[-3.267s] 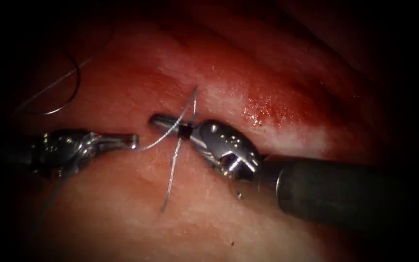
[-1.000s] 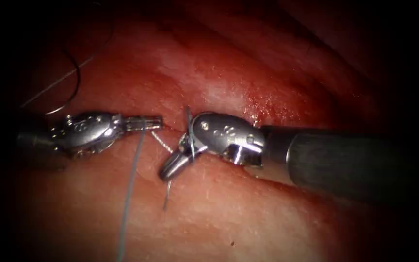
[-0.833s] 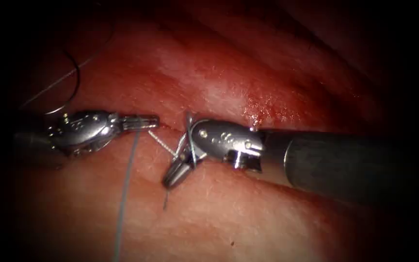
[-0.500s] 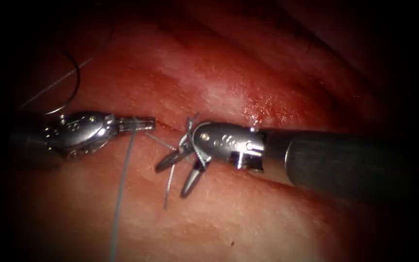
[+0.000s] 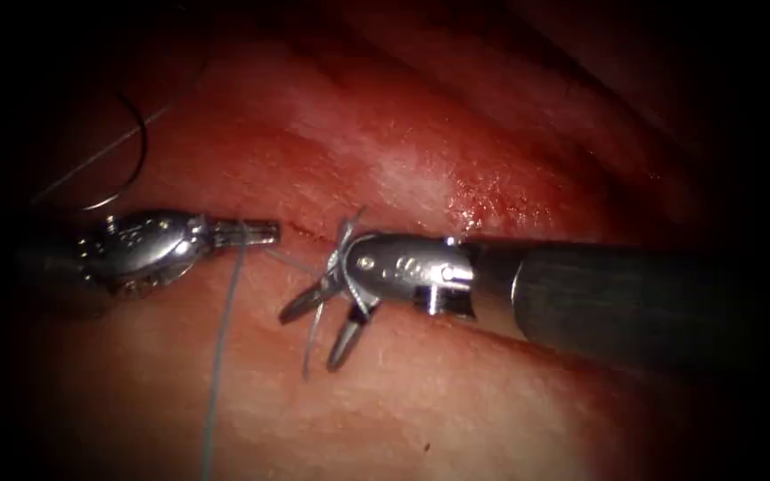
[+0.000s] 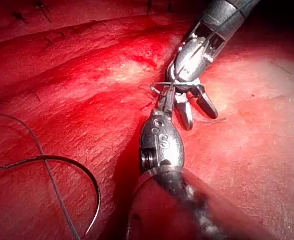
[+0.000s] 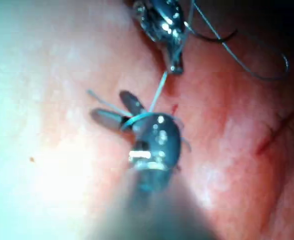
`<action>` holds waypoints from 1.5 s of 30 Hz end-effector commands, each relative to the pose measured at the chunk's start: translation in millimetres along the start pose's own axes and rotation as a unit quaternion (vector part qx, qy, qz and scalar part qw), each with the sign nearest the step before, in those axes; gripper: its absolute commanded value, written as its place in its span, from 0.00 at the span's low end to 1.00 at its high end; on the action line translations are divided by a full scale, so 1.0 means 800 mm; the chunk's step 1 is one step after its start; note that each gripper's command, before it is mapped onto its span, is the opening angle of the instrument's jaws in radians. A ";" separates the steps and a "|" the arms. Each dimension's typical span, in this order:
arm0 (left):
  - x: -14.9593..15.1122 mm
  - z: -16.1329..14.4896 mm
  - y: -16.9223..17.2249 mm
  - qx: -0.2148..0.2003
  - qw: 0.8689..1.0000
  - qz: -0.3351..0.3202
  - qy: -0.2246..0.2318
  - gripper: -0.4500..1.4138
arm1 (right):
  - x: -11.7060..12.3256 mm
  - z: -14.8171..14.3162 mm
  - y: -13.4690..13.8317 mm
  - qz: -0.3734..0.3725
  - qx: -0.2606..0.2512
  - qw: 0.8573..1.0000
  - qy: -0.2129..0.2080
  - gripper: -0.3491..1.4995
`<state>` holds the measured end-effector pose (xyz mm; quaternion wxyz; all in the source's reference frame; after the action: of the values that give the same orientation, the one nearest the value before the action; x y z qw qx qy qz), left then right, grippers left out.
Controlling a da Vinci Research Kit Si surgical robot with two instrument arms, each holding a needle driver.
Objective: Wound Closure
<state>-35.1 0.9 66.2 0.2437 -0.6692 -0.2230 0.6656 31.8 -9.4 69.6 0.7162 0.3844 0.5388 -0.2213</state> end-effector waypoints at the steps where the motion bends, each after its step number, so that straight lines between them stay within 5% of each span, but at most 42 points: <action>1: -0.0009 0.0005 0.0002 0.000 1.000 -0.001 0.000 0.00 | -0.0007 0.0013 0.0007 -0.004 -0.003 1.000 -0.008 0.61; 4: -0.0008 0.0004 0.0005 -0.001 1.000 -0.002 0.000 0.00 | -0.0011 0.0016 0.0007 -0.013 -0.008 1.000 -0.018 0.54; 5: -0.0007 0.0003 0.0007 -0.001 1.000 -0.002 0.000 0.00 | -0.0012 0.0016 0.0006 -0.016 -0.007 1.000 -0.021 0.43; 7: -0.0006 0.0001 0.0011 -0.002 1.000 -0.002 0.001 0.00 | -0.0013 0.0016 0.0004 -0.022 -0.002 0.999 -0.026 0.00; 16: -0.0007 -0.0013 0.0052 -0.008 1.000 -0.003 0.000 0.00 | -0.0010 0.0008 0.0003 -0.023 -0.012 1.000 0.002 0.00; 25: -0.0011 -0.0036 0.0115 -0.013 1.000 0.006 -0.002 0.00 | -0.0001 -0.0006 -0.0011 0.032 -0.067 0.989 0.125 0.00; 31: -0.0012 -0.0048 0.0147 -0.017 1.000 0.013 -0.002 0.00 | 0.0002 -0.0031 -0.0009 0.058 -0.095 0.980 0.164 0.00; 45: -0.0011 -0.0079 0.0221 -0.027 0.999 0.019 -0.017 0.00 | -0.0032 -0.0100 0.0019 0.097 -0.161 0.971 0.145 0.00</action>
<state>-28.6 -13.2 55.1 0.2075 -0.6683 -0.2314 0.6759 26.6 -2.4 70.8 0.7023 0.3413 0.6247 -0.0012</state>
